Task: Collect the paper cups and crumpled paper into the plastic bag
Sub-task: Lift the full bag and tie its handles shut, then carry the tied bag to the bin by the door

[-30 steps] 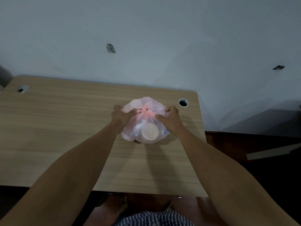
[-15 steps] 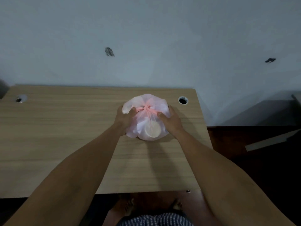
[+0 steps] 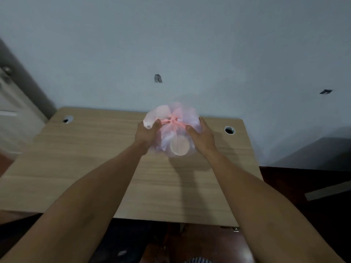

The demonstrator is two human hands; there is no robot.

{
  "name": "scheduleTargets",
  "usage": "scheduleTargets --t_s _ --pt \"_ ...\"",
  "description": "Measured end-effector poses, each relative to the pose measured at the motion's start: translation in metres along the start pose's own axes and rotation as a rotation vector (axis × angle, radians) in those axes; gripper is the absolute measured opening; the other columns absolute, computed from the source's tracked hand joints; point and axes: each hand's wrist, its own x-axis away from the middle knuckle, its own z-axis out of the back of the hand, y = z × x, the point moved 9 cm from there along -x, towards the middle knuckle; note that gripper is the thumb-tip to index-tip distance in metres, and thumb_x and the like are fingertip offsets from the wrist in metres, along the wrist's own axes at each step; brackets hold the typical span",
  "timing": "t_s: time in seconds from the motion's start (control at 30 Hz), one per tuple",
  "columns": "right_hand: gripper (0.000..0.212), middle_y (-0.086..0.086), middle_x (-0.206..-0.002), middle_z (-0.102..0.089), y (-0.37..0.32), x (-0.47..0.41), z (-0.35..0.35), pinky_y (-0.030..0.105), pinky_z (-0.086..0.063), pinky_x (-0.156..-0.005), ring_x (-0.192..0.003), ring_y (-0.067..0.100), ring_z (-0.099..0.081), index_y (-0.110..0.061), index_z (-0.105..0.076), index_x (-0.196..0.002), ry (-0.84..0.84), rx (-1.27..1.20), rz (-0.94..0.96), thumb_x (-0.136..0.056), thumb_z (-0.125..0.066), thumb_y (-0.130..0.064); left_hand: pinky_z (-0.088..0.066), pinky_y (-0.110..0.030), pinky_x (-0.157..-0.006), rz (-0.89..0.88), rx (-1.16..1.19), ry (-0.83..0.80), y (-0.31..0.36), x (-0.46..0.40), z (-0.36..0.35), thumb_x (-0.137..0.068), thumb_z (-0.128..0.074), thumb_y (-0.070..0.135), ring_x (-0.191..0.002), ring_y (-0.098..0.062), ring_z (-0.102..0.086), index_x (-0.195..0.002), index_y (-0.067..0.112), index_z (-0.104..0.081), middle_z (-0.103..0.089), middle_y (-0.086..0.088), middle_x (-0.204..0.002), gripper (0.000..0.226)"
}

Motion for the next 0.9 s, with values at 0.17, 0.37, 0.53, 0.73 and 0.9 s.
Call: scheduleTargets --t_s 0.17,0.37,0.53,0.73,0.9 --pt "0.058 -0.006 -0.125 -0.065 -0.042 0.01 -0.039 0.022 -0.043 -0.083 -0.113 0.012 -0.061 -0.019 -0.059 -0.132 -0.121 0.027 0.062 -0.083 -0.069 -0.049 -0.06 -0.047 -0.063 -0.125 -0.023 0.049 0.03 0.033 0.062 -0.089 -0.07 0.052 -0.086 -0.019 -0.076 -0.1 0.031 -0.077 -0.078 0.002 -0.091 0.025" --pt "0.079 0.004 -0.141 -0.06 -0.089 0.034 -0.103 0.04 -0.049 -0.104 -0.128 0.021 -0.057 -0.022 -0.049 -0.145 -0.288 0.05 0.172 -0.079 -0.063 -0.064 -0.06 -0.045 -0.087 -0.197 -0.095 0.241 0.04 0.072 0.156 -0.092 -0.067 0.053 -0.095 -0.008 -0.073 -0.107 0.028 -0.074 -0.077 0.008 -0.1 0.03" --pt "0.076 0.006 -0.151 -0.052 -0.141 0.075 -0.155 0.038 -0.044 -0.11 -0.136 0.023 -0.051 -0.02 -0.042 -0.154 -0.344 0.021 0.26 -0.088 -0.067 -0.05 -0.058 -0.046 -0.093 -0.2 -0.167 0.386 0.041 0.114 0.238 -0.087 -0.063 0.068 -0.104 -0.013 -0.07 -0.114 0.036 -0.069 -0.073 0.01 -0.109 0.042" --pt "0.078 0.006 -0.151 -0.052 -0.21 0.146 -0.241 0.04 -0.044 -0.11 -0.135 0.026 -0.051 -0.021 -0.042 -0.153 -0.49 0.008 0.362 -0.085 -0.063 -0.054 -0.057 -0.044 -0.093 -0.211 -0.217 0.569 0.036 0.181 0.354 -0.089 -0.061 0.064 -0.104 -0.014 -0.07 -0.123 0.023 -0.068 -0.073 0.002 -0.113 0.053" --pt "0.078 0.003 -0.152 -0.05 -0.269 0.222 -0.32 0.042 -0.044 -0.111 -0.136 0.025 -0.049 -0.027 -0.039 -0.154 -0.601 -0.032 0.413 -0.085 -0.062 -0.052 -0.053 -0.04 -0.099 -0.161 -0.242 0.738 0.02 0.242 0.463 -0.087 -0.061 0.067 -0.11 -0.014 -0.067 -0.127 0.027 -0.065 -0.071 0.006 -0.119 0.056"
